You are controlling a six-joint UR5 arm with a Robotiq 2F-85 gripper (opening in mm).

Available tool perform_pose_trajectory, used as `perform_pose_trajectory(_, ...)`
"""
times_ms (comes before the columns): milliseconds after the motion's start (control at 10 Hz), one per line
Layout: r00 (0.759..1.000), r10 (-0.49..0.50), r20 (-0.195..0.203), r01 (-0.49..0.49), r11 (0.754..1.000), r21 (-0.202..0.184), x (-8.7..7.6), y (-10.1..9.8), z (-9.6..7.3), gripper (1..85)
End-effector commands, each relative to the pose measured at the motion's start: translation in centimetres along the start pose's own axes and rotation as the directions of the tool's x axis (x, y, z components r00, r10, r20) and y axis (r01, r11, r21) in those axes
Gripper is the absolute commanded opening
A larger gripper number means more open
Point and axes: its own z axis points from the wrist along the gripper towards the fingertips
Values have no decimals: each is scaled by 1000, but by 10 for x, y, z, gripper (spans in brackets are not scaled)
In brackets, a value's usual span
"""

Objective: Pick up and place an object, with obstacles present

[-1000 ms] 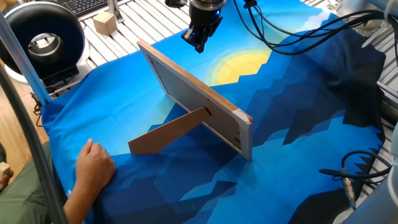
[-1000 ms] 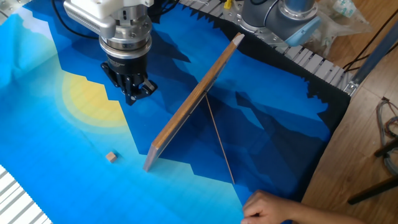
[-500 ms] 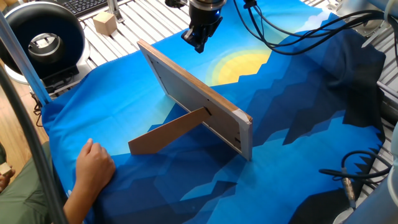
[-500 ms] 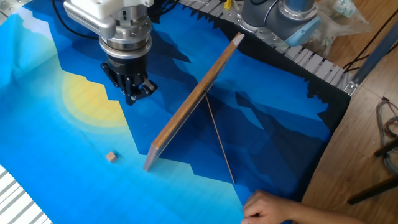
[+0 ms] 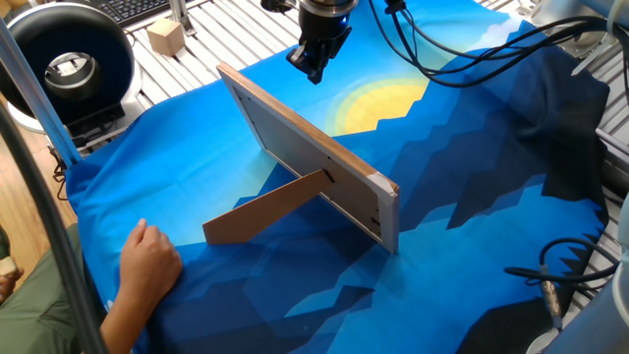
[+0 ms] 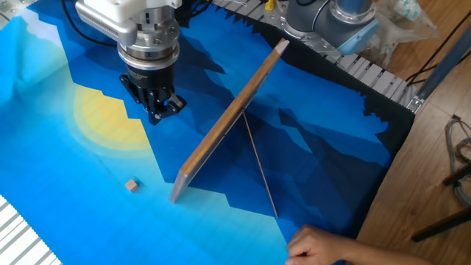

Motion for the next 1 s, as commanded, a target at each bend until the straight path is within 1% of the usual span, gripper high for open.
perform_pose_trajectory(0,1000,-8,4,8,1000,3,-1,-1,-1,13)
perform_pose_trajectory(400,1000,-20,-1,20,1000,21,-2,-4,-3,13)
perform_pose_trajectory(900,1000,-9,6,9,1000,1,-1,0,-1,13)
